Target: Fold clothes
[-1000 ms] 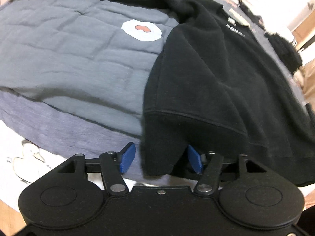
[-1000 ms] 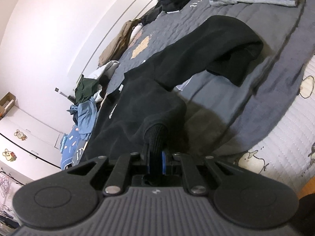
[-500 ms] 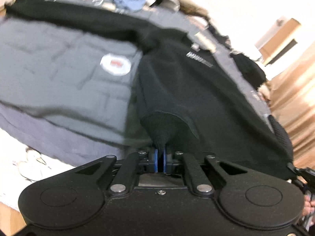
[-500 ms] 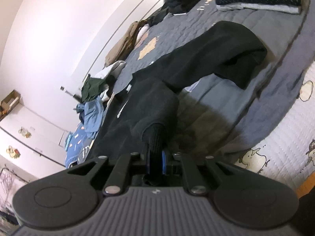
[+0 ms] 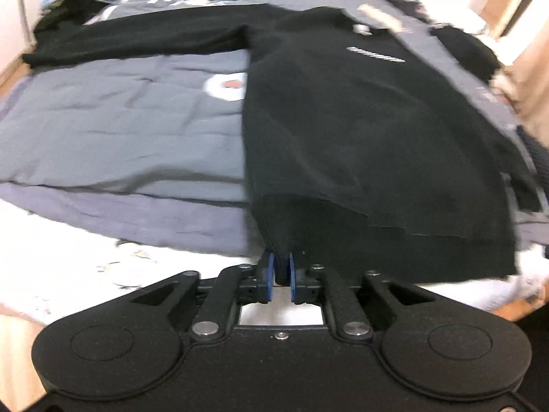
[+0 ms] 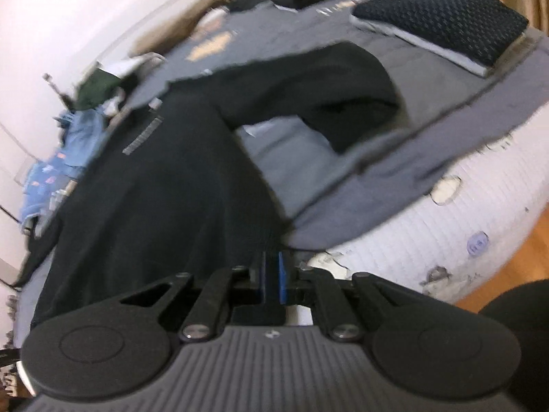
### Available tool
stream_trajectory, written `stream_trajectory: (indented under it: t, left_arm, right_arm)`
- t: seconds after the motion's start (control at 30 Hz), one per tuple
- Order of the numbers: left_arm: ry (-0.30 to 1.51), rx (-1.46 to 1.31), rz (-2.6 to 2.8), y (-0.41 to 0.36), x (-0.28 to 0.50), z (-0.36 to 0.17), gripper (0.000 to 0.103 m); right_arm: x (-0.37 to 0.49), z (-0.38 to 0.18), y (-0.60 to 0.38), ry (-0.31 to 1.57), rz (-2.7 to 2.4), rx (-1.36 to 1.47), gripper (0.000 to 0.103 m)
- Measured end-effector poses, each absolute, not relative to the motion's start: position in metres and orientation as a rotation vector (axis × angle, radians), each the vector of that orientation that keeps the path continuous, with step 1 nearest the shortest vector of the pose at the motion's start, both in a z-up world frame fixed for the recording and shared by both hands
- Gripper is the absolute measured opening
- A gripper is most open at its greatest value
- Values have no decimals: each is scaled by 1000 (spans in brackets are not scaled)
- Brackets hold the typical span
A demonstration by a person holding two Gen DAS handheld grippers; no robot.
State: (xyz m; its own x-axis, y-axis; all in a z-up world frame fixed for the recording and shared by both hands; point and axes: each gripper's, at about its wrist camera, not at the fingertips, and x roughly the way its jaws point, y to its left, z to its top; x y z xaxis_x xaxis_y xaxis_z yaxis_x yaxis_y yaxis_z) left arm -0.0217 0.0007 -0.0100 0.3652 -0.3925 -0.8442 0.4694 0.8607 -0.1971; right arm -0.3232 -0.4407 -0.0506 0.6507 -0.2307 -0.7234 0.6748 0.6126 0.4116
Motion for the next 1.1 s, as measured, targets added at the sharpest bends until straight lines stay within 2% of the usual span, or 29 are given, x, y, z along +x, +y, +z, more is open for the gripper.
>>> stream_trajectory:
  t: [0.1, 0.17, 0.27, 0.37, 0.5, 0.63, 0.83, 1.1]
  left_arm:
    - [984, 102, -536, 3, -25, 4, 18]
    - [927, 109, -539, 0, -29, 15, 40]
    - [840, 91, -597, -13, -34, 27, 47]
    - [792, 65, -660, -41, -36, 25, 48]
    - [783, -38, -749, -87, -29, 5, 49]
    - [787, -151, -809, -132, -19, -25, 50]
    - [804, -95, -843, -174, -23, -58, 50]
    - [807, -175, -868, -196, -15, -55, 54]
  right_arm:
    - [-318, -42, -433, 649, -567, 649, 12]
    - [-312, -38, -433, 638, -558, 633, 13]
    - [-303, -35, -441, 592, -539, 663, 20]
    - [-289, -31, -447, 563, -546, 621, 33]
    - [-275, -26, -470, 544, -610, 555, 42]
    - [-269, -23, -507, 526, -699, 509, 47]
    - [-280, -27, -569, 549, -840, 443, 51]
    - [-287, -37, -597, 683, -787, 308, 60]
